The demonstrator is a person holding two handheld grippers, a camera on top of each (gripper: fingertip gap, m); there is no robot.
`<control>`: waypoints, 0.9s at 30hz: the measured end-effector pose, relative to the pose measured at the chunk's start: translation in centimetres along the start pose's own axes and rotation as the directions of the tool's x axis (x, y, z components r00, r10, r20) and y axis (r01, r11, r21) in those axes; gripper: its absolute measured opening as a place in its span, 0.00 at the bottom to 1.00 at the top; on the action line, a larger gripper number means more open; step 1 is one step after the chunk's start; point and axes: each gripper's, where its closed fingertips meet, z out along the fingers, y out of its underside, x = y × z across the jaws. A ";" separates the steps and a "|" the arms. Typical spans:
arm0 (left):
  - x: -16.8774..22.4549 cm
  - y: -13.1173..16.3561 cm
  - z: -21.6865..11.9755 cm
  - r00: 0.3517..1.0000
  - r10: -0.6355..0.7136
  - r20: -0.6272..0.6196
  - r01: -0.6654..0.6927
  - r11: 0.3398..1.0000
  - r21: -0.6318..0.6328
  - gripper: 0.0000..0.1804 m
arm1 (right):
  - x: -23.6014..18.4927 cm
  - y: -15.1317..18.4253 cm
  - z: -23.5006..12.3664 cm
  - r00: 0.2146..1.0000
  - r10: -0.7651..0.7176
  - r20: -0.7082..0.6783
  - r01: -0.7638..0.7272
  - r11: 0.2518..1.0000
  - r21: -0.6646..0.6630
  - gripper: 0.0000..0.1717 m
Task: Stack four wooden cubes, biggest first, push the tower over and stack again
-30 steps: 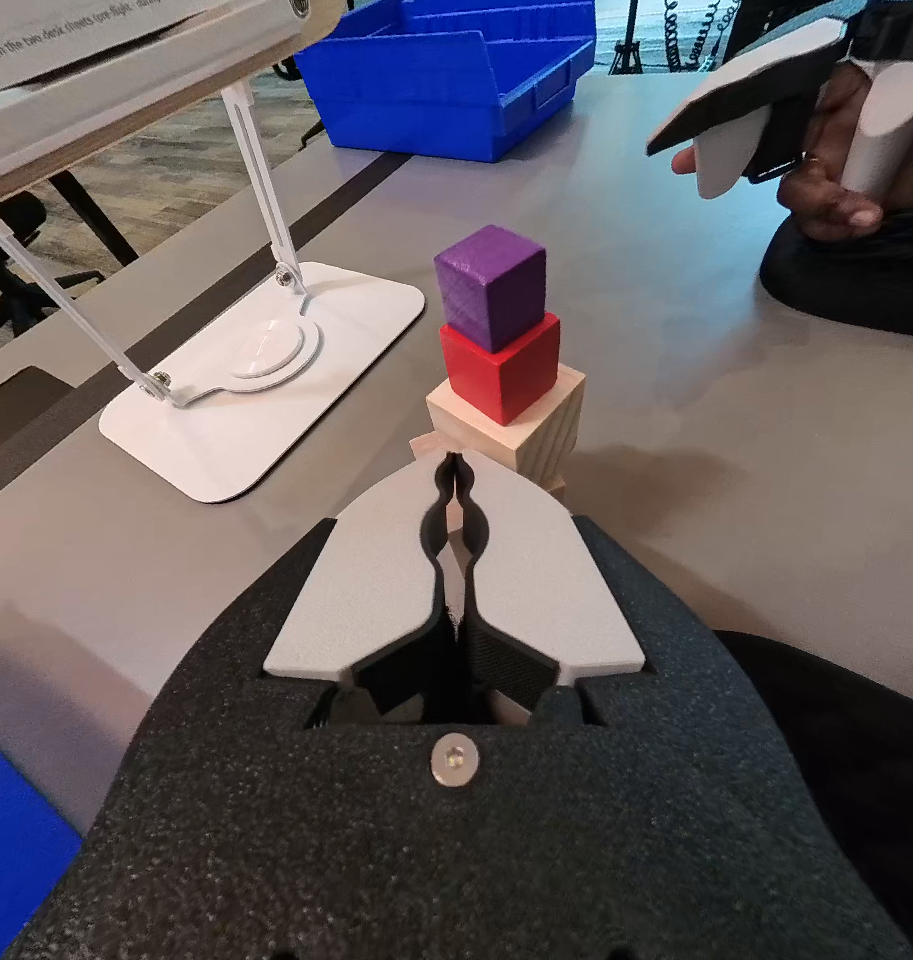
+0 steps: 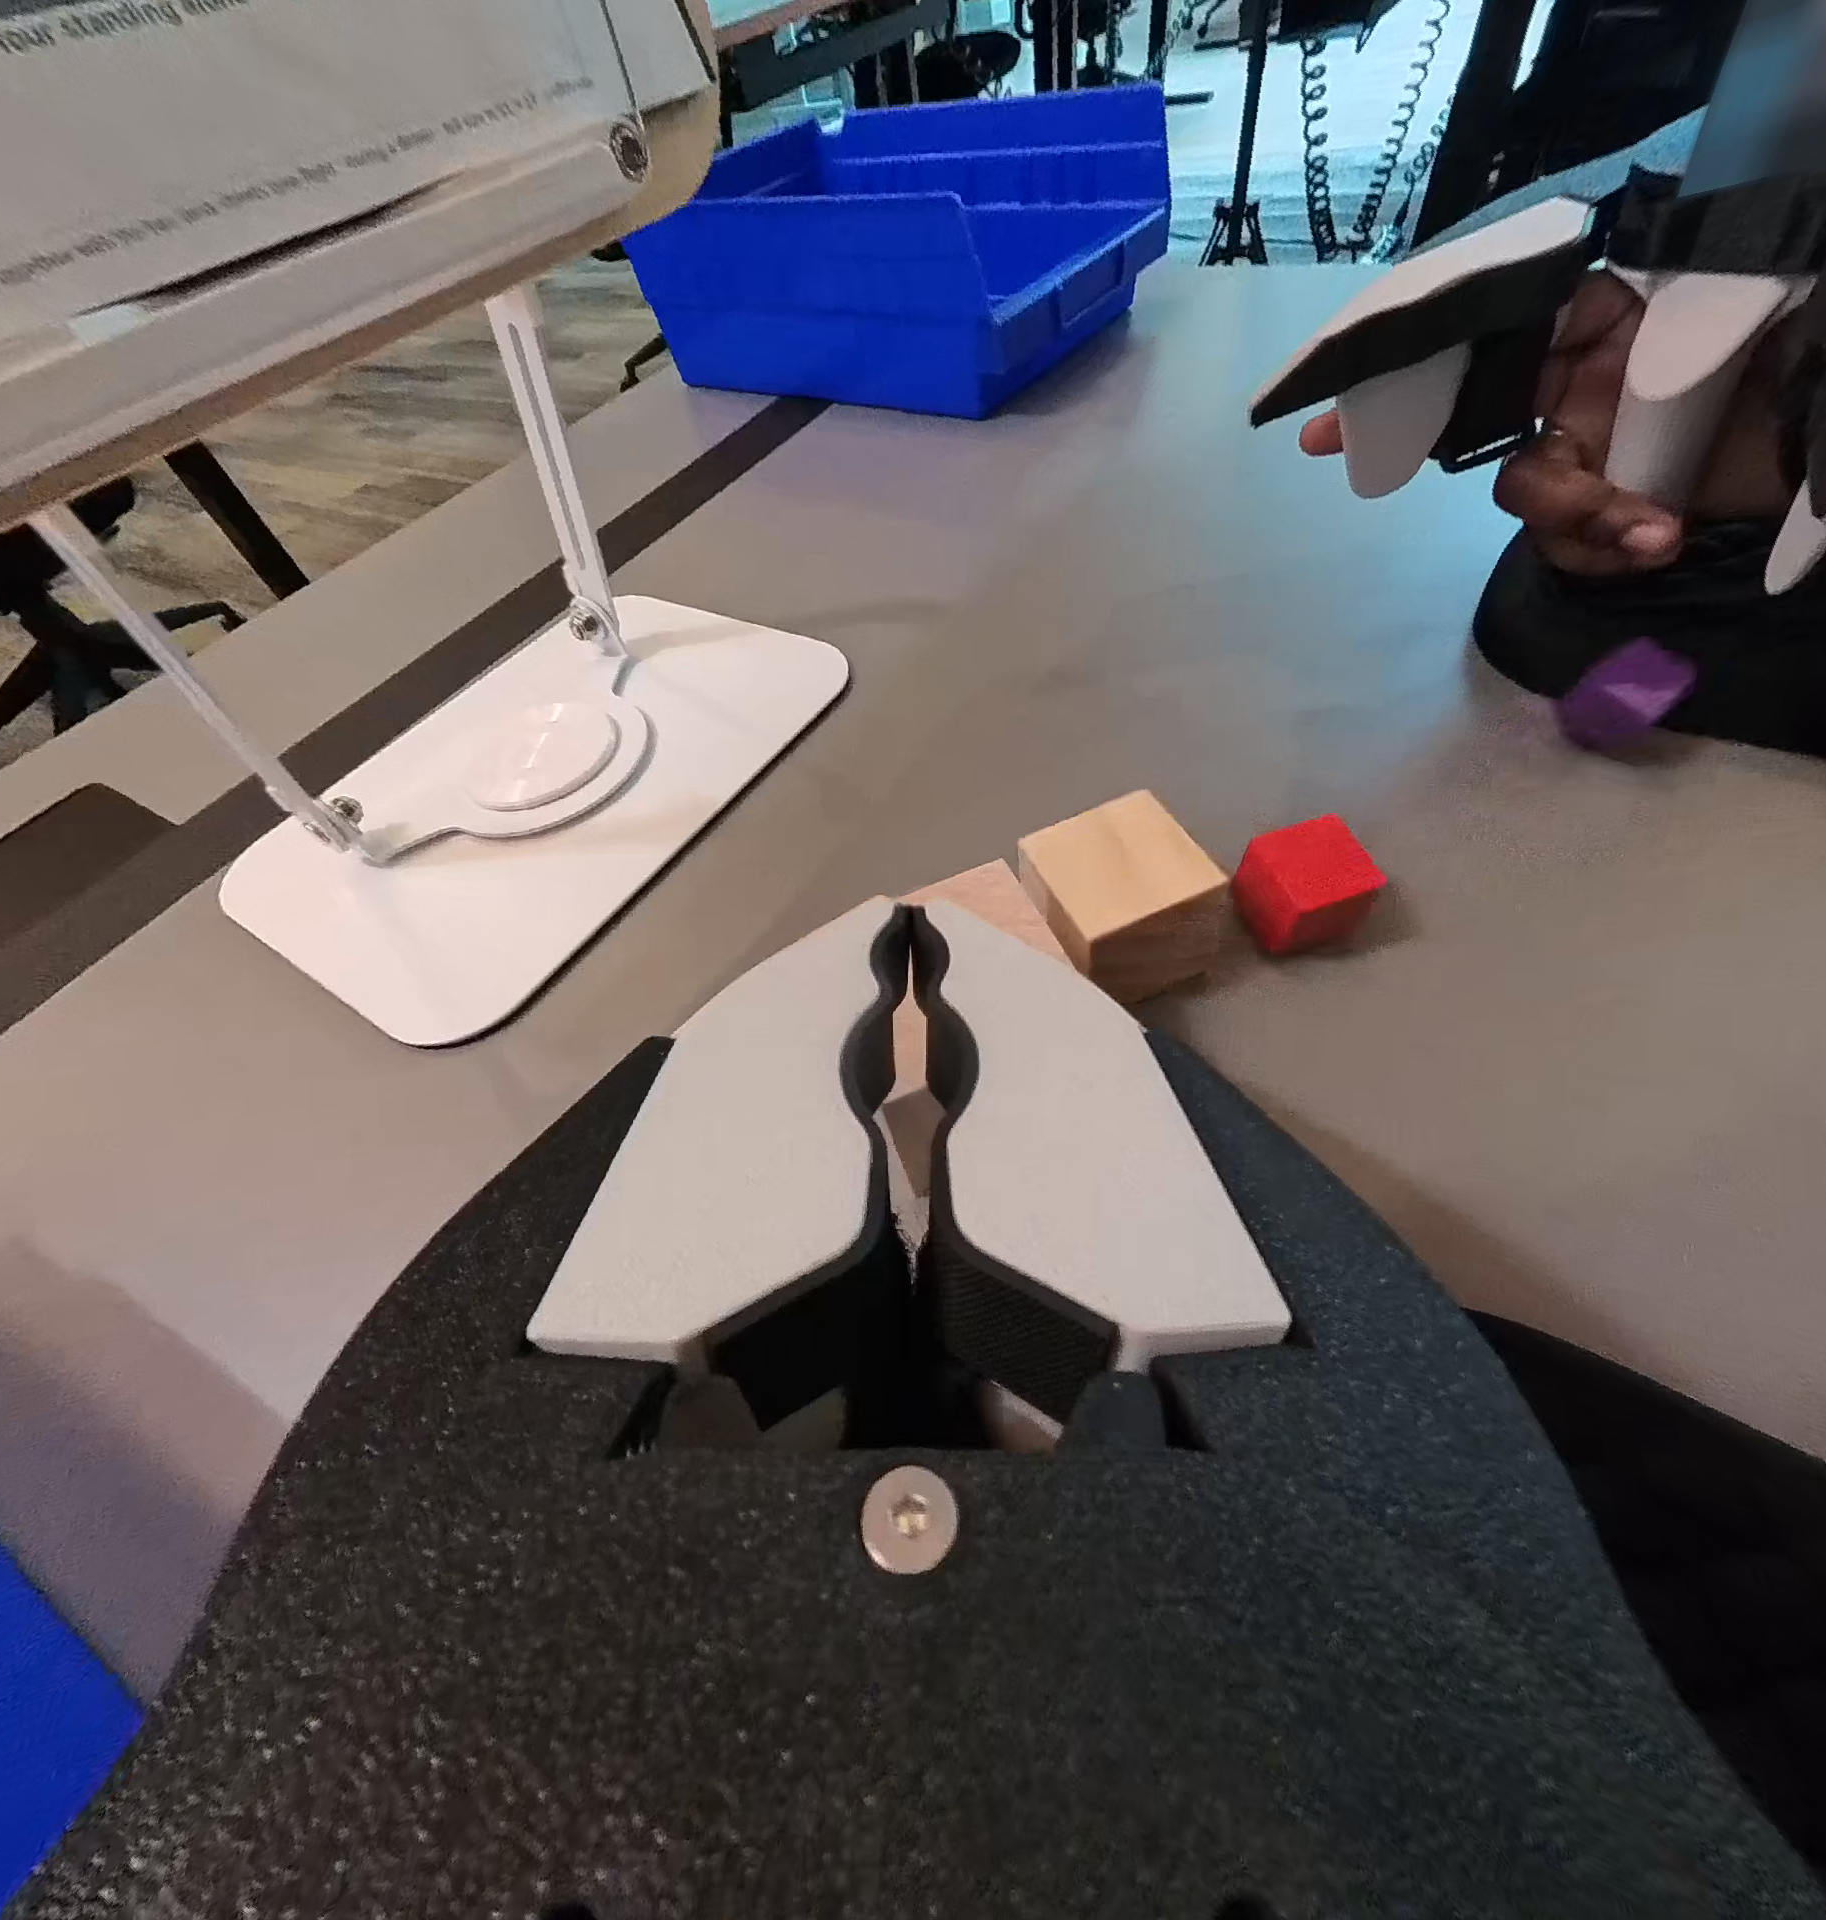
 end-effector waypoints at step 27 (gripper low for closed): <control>7.0 -4.0 -5.8 0.998 -0.037 -0.046 0.050 0.941 0.334 0.81 | -0.2 0.1 0.1 1.000 -0.008 0.011 0.008 1.000 -0.007 0.71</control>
